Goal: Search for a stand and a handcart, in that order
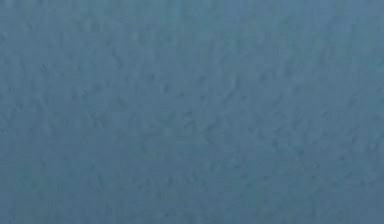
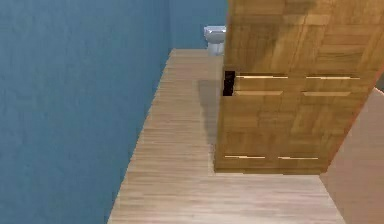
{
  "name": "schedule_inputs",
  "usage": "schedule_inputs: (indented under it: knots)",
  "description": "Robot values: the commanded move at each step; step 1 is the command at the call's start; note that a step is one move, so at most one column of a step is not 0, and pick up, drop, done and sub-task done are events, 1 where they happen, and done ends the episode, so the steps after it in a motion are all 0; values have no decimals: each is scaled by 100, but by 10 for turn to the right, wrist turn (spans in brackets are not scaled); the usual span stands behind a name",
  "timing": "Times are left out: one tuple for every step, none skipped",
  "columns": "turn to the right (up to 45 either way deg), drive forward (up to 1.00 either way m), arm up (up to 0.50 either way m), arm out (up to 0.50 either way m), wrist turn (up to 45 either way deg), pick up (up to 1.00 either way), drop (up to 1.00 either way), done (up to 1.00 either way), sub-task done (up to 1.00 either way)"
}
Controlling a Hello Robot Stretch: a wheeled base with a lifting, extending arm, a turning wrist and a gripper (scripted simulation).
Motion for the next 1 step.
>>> schedule_inputs:
  knots:
    - [-450, 0, 0, 0, 0, 0, 0, 0, 0]
